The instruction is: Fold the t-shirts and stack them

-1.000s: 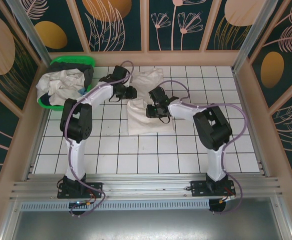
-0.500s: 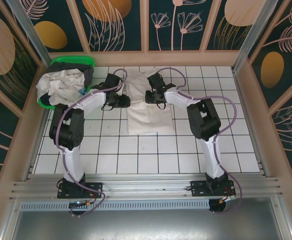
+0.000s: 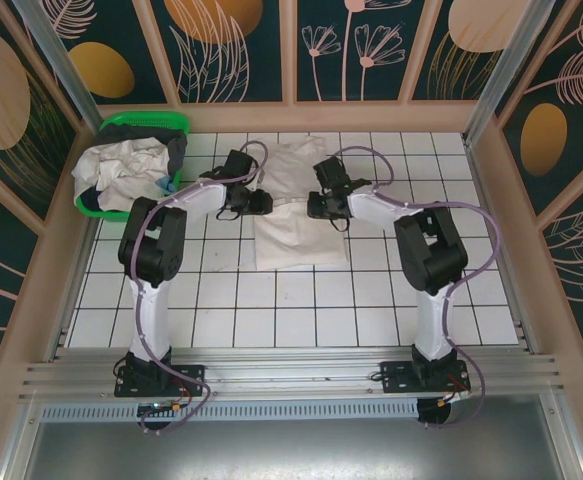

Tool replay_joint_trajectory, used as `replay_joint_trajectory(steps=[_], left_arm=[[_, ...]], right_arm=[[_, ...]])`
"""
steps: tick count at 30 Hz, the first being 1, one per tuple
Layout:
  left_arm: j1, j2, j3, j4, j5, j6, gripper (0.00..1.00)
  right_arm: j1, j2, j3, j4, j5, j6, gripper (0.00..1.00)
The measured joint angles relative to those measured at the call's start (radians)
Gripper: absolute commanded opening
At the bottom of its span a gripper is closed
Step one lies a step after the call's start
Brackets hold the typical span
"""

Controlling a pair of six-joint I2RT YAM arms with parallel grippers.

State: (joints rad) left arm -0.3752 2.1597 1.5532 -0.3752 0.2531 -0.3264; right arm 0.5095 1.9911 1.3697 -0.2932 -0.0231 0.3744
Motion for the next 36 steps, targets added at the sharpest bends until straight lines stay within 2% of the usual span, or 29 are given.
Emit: replay_joint_trajectory(steps=[6, 12, 16, 21, 23, 26, 30, 36], left_arm=[[0.004, 0.034, 0.061, -0.026, -0.028, 0.0, 0.4], [0.009, -0.007, 0.029, -0.051, -0.058, 0.0, 0.44], [-0.001, -0.226, -0.198, -0.039, -0.085, -0.013, 0.48], [-0.093, -0.553, -0.516, 0.02, -0.102, -0.088, 0.48], [-0.126, -0.614, -0.62, 0.059, -0.097, -0.124, 0.48], [-0.128, -0.629, -0.718, 0.092, -0.092, -0.168, 0.47], [-0.123, -0.611, -0.744, 0.13, -0.072, -0.199, 0.44], [-0.123, -0.573, -0.74, 0.208, -0.029, -0.211, 0.42]], right_arm=[[0.009, -0.088, -0.242, 0.146, -0.004, 0.055, 0.28], [0.082, -0.227, -0.435, 0.204, 0.004, 0.105, 0.28], [0.108, -0.331, -0.529, 0.182, 0.003, 0.126, 0.32], [0.108, -0.496, -0.551, 0.105, 0.054, 0.151, 0.46], [0.108, -0.578, -0.575, 0.105, 0.063, 0.167, 0.47], [0.119, -0.66, -0.649, 0.117, 0.061, 0.204, 0.46], [0.168, -0.634, -0.718, 0.124, 0.049, 0.249, 0.44], [0.204, -0.527, -0.725, 0.126, 0.053, 0.307, 0.44]])
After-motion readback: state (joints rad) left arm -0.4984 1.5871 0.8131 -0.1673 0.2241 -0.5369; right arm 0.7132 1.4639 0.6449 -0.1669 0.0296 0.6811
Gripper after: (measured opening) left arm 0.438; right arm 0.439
